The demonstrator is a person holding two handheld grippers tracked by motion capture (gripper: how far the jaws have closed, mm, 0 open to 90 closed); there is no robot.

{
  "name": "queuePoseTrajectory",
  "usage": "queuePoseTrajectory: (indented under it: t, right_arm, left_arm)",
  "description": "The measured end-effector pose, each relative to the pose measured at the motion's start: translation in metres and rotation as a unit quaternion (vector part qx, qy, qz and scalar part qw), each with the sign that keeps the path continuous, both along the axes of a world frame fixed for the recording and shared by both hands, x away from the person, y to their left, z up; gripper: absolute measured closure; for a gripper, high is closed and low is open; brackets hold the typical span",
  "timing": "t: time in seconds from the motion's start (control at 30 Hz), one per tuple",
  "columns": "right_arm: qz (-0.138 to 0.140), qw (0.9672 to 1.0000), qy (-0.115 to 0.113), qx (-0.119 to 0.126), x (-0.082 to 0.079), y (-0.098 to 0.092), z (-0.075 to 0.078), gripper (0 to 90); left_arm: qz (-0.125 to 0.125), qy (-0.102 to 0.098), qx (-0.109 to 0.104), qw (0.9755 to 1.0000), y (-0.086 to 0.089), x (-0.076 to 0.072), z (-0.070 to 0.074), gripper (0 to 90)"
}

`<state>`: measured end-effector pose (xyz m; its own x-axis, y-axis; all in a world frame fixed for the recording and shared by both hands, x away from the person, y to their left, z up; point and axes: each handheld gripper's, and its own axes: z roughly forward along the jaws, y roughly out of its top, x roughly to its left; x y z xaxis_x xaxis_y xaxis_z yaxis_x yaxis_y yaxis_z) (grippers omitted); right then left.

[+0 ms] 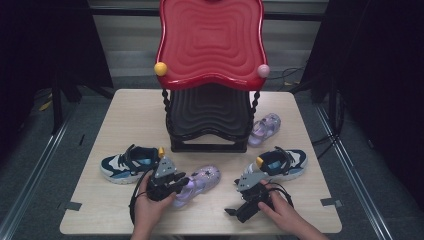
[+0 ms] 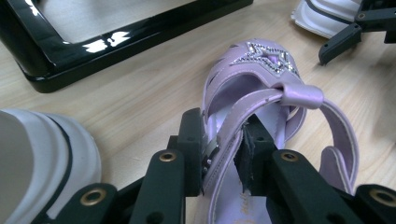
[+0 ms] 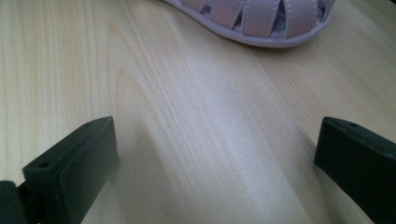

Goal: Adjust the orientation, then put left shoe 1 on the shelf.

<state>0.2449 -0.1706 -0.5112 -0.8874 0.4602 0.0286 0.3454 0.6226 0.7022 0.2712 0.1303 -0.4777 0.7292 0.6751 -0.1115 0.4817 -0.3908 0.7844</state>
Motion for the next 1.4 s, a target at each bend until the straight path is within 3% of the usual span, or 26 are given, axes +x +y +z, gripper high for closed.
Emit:
queuePoseTrajectory:
  t: [0.3, 0.63, 0.83, 1.4]
  right_arm:
    - [0.0, 1.0, 0.0, 0.0, 0.0, 0.0, 0.0, 0.0]
    - [0.0, 1.0, 0.0, 0.0, 0.0, 0.0, 0.0, 0.0]
    - [0.0, 1.0, 0.0, 0.0, 0.0, 0.0, 0.0, 0.0]
    - [0.001, 1.0, -0.001, 0.0, 0.0, 0.0, 0.0, 0.0]
  left_arm:
    - [0.023, -0.003, -0.021, 0.9995, 0.008, -0.001, 0.007, 74.2]
    - [0.053, -0.009, -0.056, 0.997, 0.013, -0.001, 0.021, 74.1]
    - [0.063, -0.008, -0.051, 0.9966, 0.012, 0.0, 0.029, 74.1]
    - [0.102, -0.031, -0.073, 0.9916, 0.011, 0.003, 0.05, 74.0]
